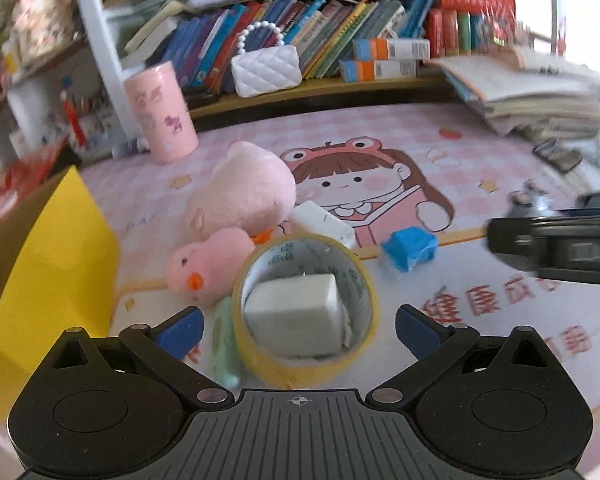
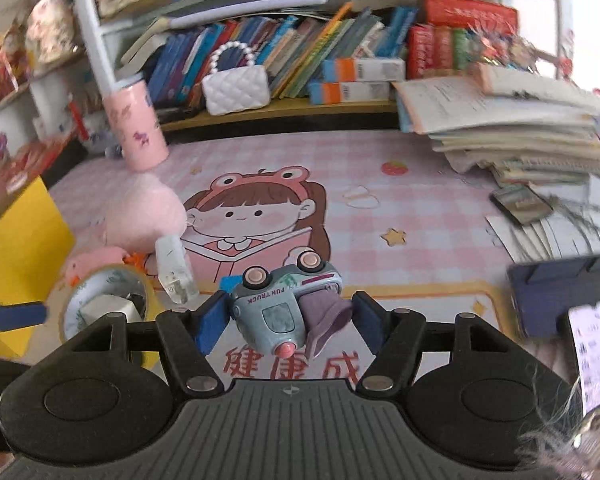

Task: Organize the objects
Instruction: 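Grasp the yellow tape roll with the left tool while the right tool grasps the blue toy truck, then carry the tape roll and toy truck with both tools toward the yellow box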

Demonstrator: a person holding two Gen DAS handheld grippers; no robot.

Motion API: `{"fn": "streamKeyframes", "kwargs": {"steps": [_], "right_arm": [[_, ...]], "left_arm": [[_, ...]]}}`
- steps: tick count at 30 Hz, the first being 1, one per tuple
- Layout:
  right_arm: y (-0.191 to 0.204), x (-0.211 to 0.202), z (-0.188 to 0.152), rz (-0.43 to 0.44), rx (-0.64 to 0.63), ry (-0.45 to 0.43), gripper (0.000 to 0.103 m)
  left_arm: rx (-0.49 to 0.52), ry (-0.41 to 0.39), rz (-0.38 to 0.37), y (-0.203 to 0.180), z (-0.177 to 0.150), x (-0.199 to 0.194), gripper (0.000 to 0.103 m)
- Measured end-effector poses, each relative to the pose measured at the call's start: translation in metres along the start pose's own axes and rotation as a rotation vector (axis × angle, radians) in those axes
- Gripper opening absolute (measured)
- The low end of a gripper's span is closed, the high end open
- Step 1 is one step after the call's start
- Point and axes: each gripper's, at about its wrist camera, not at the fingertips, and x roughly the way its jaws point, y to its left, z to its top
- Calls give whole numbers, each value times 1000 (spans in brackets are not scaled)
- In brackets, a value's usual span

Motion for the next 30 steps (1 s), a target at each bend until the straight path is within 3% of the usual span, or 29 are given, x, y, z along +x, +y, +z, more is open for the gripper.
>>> {"fn": "streamKeyframes", "kwargs": {"steps": [4,5,8,13,16,22,26,30], "right_arm": [[-5,-11,-5,14,33,19,65],[-4,-13,-6,12,23,20,65],[-2,-18,-9,-5,7,14,65],[-1,-27,-13,-46,32,-6,65],[6,-30,-17,-57,47,-1,65],[42,-38,-28,-25,-3,3,65],[75,-40,-39,14,-40,31,65],[116,-44,-51,57,-89,49,65]], "left_arm": [[21,-11,19,-6,3,14,93],[10,-7,13,-5,4,17,84],[-11,-11,-6,0,5,17,84],[-110,-180,-64,20,10,-23,84],[-150,-226,-98,34,5,-47,84],[-232,-156,-141,69,-32,-69,84],[-277,-99,-123,99,-63,-78,84],[-321,-97,-88,130,-88,-95,84]]}}
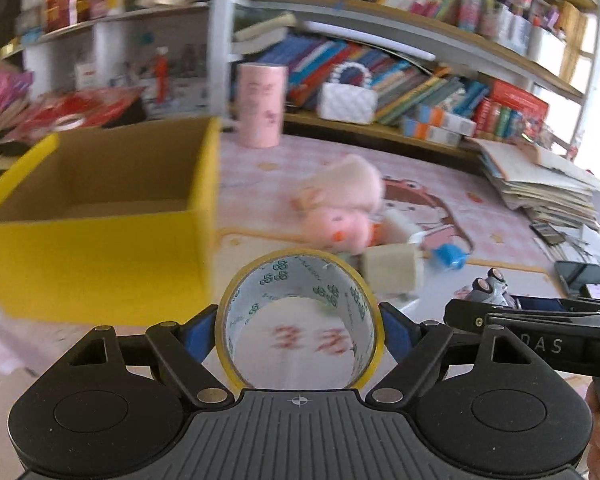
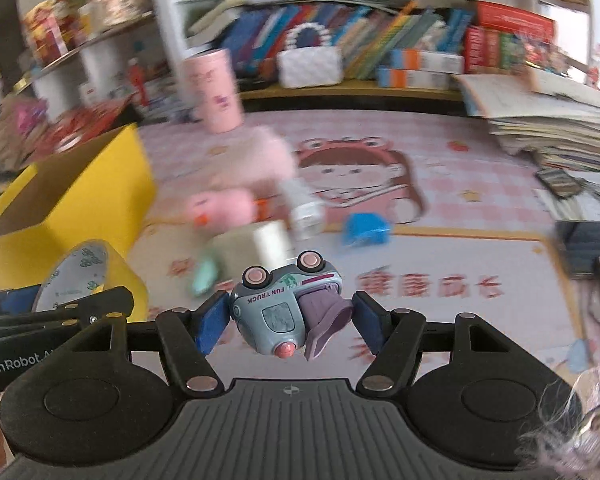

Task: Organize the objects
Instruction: 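Carry the tape roll and toy truck with both tools toward the yellow box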

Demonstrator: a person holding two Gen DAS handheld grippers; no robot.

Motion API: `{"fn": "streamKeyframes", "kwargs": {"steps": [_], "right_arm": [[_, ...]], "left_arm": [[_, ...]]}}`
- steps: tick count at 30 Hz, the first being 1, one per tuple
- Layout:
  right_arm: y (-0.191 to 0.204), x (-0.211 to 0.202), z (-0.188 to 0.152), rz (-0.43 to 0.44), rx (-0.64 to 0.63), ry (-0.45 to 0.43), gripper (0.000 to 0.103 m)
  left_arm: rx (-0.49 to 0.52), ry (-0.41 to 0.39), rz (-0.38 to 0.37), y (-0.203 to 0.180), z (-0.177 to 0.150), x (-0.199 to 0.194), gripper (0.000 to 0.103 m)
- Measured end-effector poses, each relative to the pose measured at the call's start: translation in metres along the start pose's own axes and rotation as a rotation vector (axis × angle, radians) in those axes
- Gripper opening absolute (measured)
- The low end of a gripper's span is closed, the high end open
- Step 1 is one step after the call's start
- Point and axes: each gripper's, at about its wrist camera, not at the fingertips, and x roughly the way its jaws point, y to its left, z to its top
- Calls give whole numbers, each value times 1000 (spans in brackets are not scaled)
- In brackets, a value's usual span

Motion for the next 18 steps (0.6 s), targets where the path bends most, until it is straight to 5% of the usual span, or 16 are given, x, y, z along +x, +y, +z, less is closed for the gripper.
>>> {"fn": "streamKeyframes", "kwargs": {"steps": [18], "right_arm": [[172,-17,-45,161,-142,56,65]], "left_arm": [[-114,-40,133,141,-36,-87,84]]}}
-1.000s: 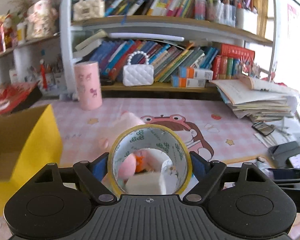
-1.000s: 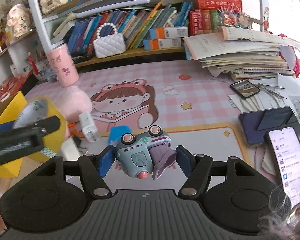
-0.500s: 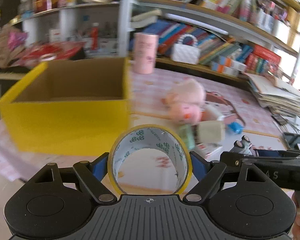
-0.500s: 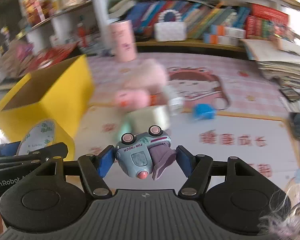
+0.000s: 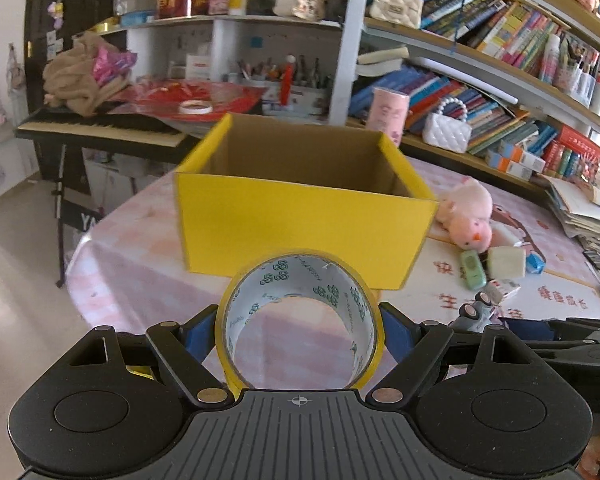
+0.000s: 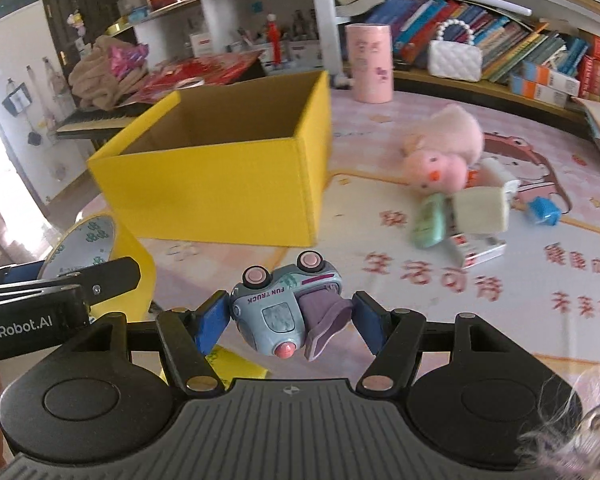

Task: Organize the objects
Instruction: 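Carry the tape roll and toy truck with both tools toward the yellow box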

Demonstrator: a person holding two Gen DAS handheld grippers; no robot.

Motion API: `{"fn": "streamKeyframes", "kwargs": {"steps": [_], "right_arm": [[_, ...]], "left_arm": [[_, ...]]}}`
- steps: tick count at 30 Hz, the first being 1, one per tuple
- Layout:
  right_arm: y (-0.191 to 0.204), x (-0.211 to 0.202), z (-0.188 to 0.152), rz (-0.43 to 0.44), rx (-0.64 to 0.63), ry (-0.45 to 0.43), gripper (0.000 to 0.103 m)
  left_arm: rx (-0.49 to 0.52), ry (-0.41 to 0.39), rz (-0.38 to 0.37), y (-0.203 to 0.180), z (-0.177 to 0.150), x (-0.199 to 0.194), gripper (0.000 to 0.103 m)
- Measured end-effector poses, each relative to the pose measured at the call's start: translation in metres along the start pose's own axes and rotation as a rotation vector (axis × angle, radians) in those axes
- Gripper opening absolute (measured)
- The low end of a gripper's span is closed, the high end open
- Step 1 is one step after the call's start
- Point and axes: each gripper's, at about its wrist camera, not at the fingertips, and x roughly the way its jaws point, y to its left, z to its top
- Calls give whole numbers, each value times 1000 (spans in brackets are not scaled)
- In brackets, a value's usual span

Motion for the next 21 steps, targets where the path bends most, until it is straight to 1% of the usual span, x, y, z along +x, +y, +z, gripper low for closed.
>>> {"fn": "streamKeyframes", "kwargs": {"steps": [10,16,21], "right_arm": [[51,3,-8,23,-10,-16,65],[68,7,-8,23,-17,-24,65],[74,7,-7,7,-15,-27,65]], "left_arm": [[-8,-28,18,44,-5,-16,84],[-12,-37,11,58,-4,-18,84],[-12,-34,-9,64,-3,-15,84]]}}
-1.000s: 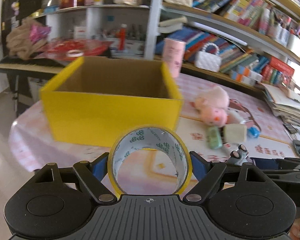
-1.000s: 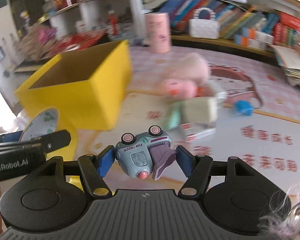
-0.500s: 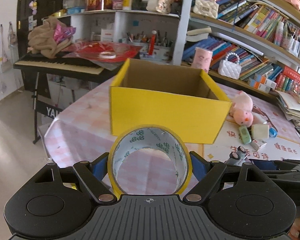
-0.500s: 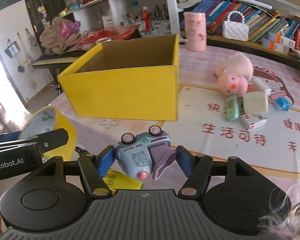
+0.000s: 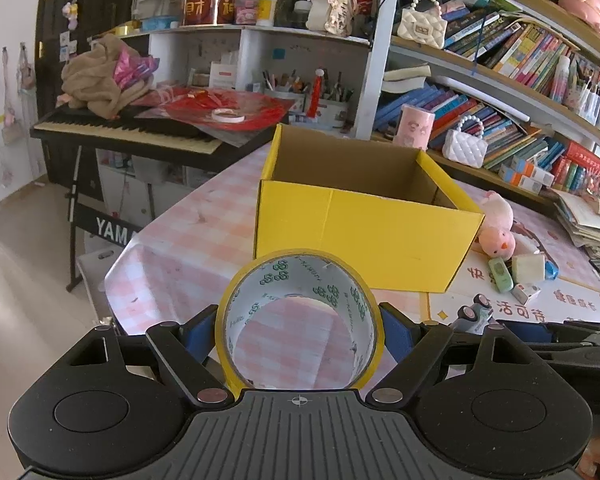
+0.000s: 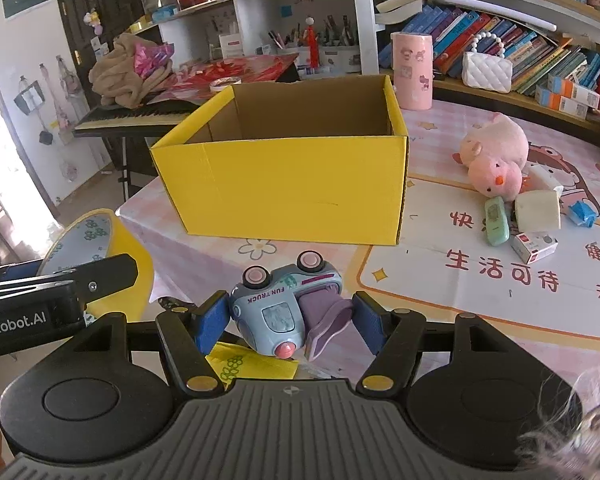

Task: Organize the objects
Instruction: 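Carry the tape roll and toy truck with both tools toward the yellow box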

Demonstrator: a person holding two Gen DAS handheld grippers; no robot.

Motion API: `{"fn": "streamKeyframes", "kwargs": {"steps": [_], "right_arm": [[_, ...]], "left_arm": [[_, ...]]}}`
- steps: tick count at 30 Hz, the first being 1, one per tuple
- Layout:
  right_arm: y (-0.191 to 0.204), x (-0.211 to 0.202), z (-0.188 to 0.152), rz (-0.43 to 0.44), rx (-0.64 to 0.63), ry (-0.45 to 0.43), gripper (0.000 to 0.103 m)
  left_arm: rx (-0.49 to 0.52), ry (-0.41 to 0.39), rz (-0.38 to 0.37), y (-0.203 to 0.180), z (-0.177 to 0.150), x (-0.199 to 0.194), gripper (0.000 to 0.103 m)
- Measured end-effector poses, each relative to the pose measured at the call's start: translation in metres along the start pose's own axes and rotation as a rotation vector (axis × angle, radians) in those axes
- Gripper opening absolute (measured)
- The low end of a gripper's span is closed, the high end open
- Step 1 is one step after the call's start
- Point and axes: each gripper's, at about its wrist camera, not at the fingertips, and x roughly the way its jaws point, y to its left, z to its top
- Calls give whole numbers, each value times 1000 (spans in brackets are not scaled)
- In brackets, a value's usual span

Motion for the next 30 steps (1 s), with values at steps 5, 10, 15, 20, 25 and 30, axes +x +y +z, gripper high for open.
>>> {"fn": "streamKeyframes", "kwargs": {"steps": [5,10,15,20,25,30], "right_arm": [[2,-2,0,-20,1,-4,65],[2,-4,1,-37,3,-13,65],[3,-4,3,-51,0,-22,65],[6,-8,11,-59,-26,-54,65],[7,-12,33,-79,-84,-130,65],[6,-11,66,-86,-145,-223,65]], "left_arm": [[4,-7,-27,2,1,2,84],[9,-18,-46,1,4,2,84],[15,-38,-60,1,8,1,84],[23,-83,-69,3,20,-3,84],[27,-150,-89,3,45,-3,84],[20,-201,-126,-3,75,10,84]]}}
